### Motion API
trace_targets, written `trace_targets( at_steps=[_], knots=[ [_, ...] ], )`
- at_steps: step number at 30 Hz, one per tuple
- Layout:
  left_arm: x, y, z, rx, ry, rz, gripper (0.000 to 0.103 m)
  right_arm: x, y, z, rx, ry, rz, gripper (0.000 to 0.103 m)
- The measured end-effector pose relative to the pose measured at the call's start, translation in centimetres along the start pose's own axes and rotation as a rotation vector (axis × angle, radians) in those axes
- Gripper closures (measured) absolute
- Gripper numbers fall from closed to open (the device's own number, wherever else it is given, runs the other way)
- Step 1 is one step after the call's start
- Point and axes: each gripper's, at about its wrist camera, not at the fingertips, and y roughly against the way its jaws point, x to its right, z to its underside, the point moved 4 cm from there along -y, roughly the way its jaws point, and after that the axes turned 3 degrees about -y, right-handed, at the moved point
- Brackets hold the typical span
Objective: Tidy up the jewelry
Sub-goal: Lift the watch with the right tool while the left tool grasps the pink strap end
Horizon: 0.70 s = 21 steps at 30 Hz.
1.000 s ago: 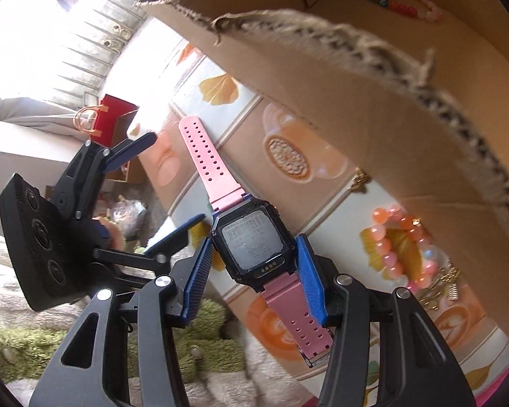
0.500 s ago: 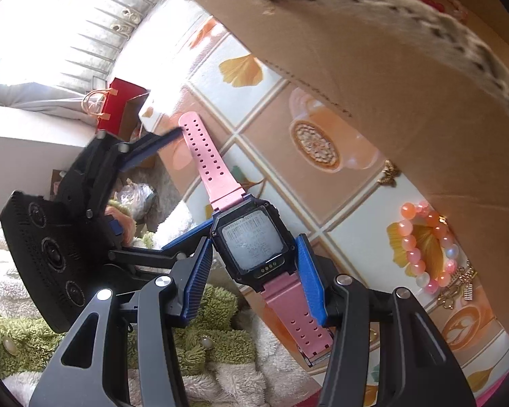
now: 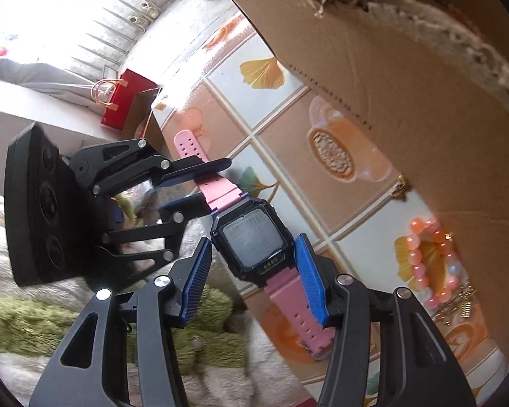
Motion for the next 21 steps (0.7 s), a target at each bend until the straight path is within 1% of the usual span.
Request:
trace_targets(
  at_steps=[4, 6, 11, 12, 14, 16, 17, 18, 21],
  knots=[
    [-0.7, -0.1, -0.1, -0.017, 0.044, 0.048, 0.091, 0.5, 1.1, 1.0, 0.046, 0.021, 0.040, 0.053],
    [-1.0, -0.3, -0.2, -0.023, 0.061, 0.070, 0.091, 0.3, 1.3, 1.6, 0.060, 0.042, 0.078, 0.053],
    [-2.0, -0.8, -0.6, -0.036, 0.092, 0.111, 0.091, -1.1, 1.0, 3.0, 0.093, 0.136, 0.208, 0.053],
    [-2.1, -0.9, -0.6, -0.038, 0.095, 0.116, 0.091, -1.5, 0.7, 3.3, 0.103, 0.155, 0.245, 0.053],
    [-2.4, -1.2, -0.8, -0.041, 0.102, 0.124, 0.091, -1.8, 0.4, 3.6, 0.122, 0.167, 0.298, 0.053],
    [-2.9, -1.4, -0.9, -0.045, 0.111, 0.133, 0.091, -1.7, 0.2, 3.9, 0.129, 0.163, 0.330, 0.061],
    [-3.1, -1.5, -1.0, -0.048, 0.119, 0.140, 0.091, -1.6, 0.0, 4.0, 0.126, 0.150, 0.344, 0.069],
    [-2.9, -1.2, -0.8, -0.048, 0.123, 0.144, 0.091, -1.4, -0.1, 4.2, 0.129, 0.134, 0.361, 0.074],
    [-3.5, -1.4, -0.8, -0.053, 0.145, 0.162, 0.091, -1.8, 0.5, 4.7, 0.159, 0.140, 0.411, 0.075]
  ],
)
